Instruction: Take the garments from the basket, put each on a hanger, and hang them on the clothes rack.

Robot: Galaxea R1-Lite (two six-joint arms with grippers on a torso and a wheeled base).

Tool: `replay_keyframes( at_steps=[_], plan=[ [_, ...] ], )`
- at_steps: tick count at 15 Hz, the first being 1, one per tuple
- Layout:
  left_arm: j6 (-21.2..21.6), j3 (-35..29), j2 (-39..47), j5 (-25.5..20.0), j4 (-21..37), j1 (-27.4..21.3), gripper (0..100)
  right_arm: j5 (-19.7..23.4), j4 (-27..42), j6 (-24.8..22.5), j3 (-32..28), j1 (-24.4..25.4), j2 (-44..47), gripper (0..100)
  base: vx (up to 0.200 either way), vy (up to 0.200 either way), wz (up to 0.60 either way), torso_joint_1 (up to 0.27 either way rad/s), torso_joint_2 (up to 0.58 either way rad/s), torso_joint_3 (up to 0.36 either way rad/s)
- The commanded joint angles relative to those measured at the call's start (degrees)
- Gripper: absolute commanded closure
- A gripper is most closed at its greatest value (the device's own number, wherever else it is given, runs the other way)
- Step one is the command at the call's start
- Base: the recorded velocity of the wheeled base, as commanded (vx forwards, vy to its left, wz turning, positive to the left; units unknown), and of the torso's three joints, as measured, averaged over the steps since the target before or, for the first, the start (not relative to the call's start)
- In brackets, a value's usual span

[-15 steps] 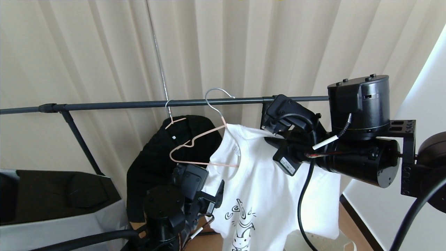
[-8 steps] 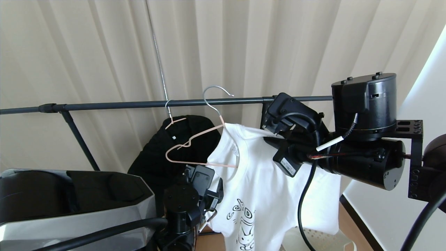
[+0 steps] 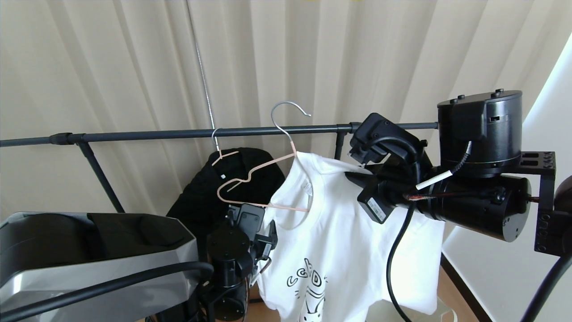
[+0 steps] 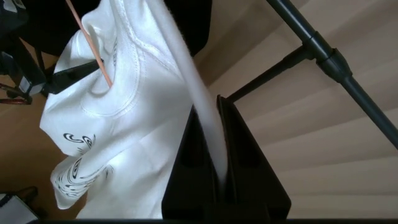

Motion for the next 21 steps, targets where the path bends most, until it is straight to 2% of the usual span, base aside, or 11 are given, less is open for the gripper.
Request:
replay_keyframes(
  at_steps=[1,10,11,19,21],
  plan=[
    [-0.1,0.0,-0.5,0.0,-0.1,0.9,0,-0.1,0.0,0.1,0.0,-0.3,-0.3,100,0.000,0.000,0.00,0.000,0.00,0.000],
    [0.2,-1.5,-0.5,-0.1,-0.1,3.9,0,0.0,0.0,0.1,-0.1,-1.6,-1.0,100,0.000,0.000,0.00,0.000,0.00,0.000],
    [0.2,-1.4,-0.5,-0.1,-0.1,4.0,100,0.0,0.0,0.1,0.0,-1.6,-1.2,100,0.000,0.000,0.00,0.000,0.00,0.000],
    [0.2,-1.4,-1.6,-0.1,-0.1,4.1,100,0.1,0.0,0.5,1.5,-1.6,-1.8,100,0.000,0.000,0.00,0.000,0.00,0.000],
    [0.8,-1.5,-2.2,-0.2,-0.1,5.1,100,0.2,-1.9,1.8,5.1,-2.3,-3.2,100,0.000,0.000,0.00,0.000,0.00,0.000]
  ],
)
